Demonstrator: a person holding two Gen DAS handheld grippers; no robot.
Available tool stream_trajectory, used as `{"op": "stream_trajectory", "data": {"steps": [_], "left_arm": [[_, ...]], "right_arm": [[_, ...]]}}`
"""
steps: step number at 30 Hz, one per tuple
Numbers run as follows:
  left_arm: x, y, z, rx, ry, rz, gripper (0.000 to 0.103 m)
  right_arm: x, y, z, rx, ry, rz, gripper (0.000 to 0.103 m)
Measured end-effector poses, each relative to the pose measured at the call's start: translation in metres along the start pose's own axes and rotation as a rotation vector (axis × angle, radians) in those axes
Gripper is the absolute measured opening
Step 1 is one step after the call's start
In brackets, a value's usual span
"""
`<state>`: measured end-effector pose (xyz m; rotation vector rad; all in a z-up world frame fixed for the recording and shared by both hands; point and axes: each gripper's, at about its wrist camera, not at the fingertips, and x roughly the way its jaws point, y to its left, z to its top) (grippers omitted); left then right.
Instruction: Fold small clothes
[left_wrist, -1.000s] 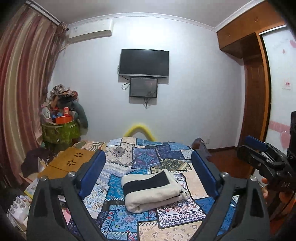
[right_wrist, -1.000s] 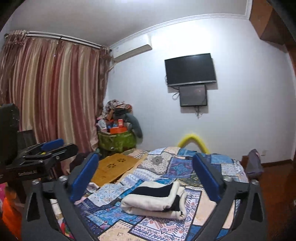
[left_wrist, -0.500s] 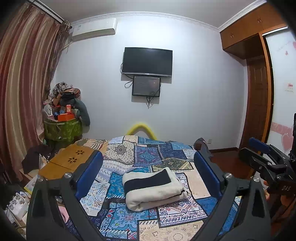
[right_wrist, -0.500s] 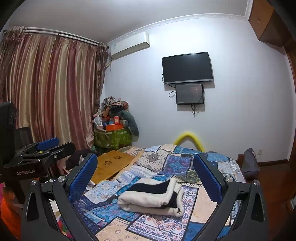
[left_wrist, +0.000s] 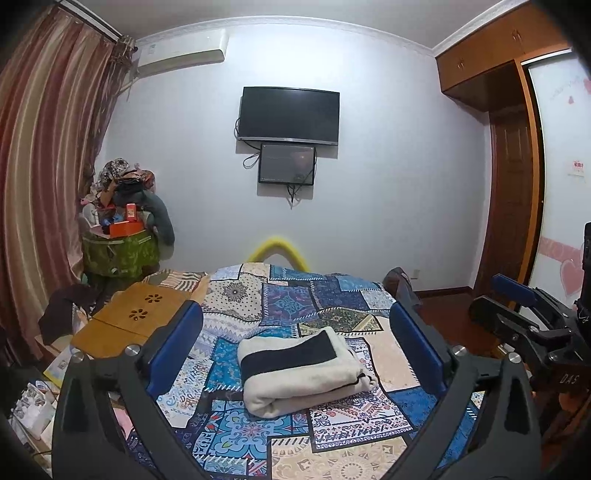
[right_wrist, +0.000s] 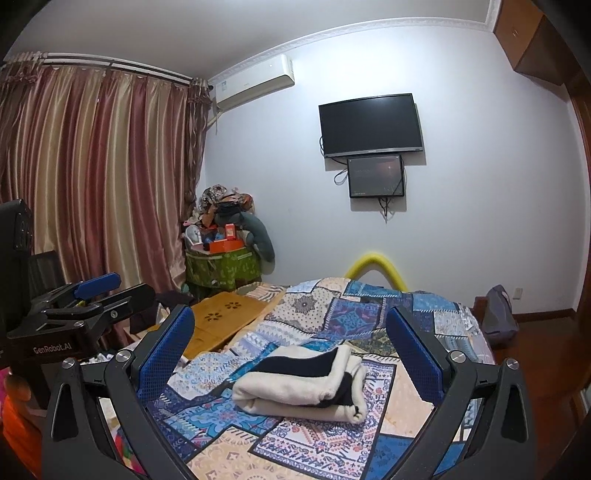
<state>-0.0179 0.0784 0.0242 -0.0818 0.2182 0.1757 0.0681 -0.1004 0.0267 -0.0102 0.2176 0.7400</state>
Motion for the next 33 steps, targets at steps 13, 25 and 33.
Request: {"op": "stream_trajectory", "data": {"steps": [13, 25, 33], "left_arm": [[0.005, 0.0003, -0.0019, -0.002, 0.014, -0.004, 0.102], [0.0079, 0.0021, -0.003, -0.011, 0.021, -0.018, 0.102], [0.0097, 0.0008, -0.005, -0.007, 0.029, -0.025, 0.102]], "right_arm": [[0.0011, -0.0022, 0.0013, 0.007, 0.018, -0.003, 0.103], [0.0025, -0.0019, 0.0018, 0.013, 0.023, -0.008, 0.103], [0.0032, -0.0042, -0.0009, 0.018, 0.025, -0.014, 0.103]]}}
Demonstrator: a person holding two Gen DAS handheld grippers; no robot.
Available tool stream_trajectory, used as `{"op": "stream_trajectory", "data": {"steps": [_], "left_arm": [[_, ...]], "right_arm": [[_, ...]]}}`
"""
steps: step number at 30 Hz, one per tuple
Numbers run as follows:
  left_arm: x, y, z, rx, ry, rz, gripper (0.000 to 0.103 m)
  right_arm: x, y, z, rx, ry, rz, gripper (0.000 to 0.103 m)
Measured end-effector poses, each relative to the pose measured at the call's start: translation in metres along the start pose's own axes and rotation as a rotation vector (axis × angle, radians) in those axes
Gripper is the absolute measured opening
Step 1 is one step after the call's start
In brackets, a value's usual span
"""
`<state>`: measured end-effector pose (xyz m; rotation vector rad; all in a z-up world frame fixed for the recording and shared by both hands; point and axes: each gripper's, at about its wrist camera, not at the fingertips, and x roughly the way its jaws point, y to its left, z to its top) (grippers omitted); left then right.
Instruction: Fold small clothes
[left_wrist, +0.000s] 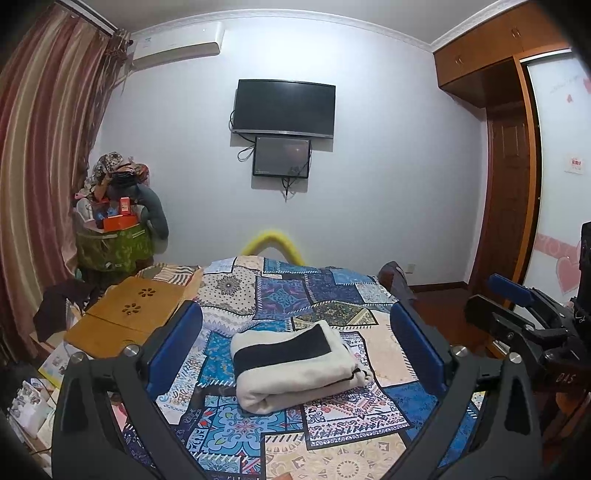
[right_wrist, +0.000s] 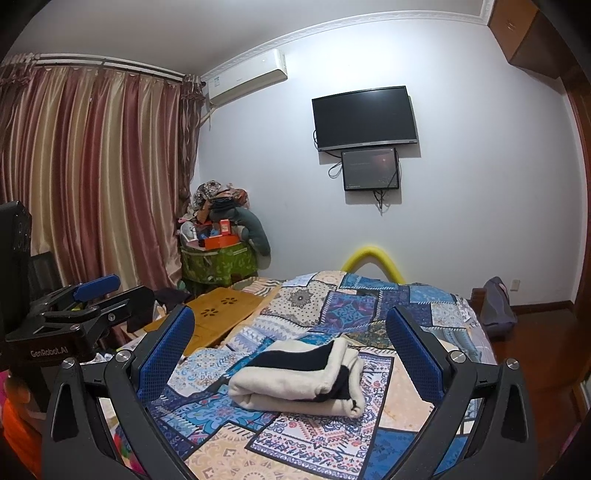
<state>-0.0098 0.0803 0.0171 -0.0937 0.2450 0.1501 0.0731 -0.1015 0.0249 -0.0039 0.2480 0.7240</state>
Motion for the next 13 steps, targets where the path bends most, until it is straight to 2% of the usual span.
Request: {"op": "stream_trajectory", "data": {"steps": [13], "left_arm": [[0.0067, 0.0026, -0.0005, -0.022, 0.025, -0.015, 0.102]], "right_arm": [[0.002, -0.0008, -0.0004, 0.003, 0.006, -0.001, 0.103]]}}
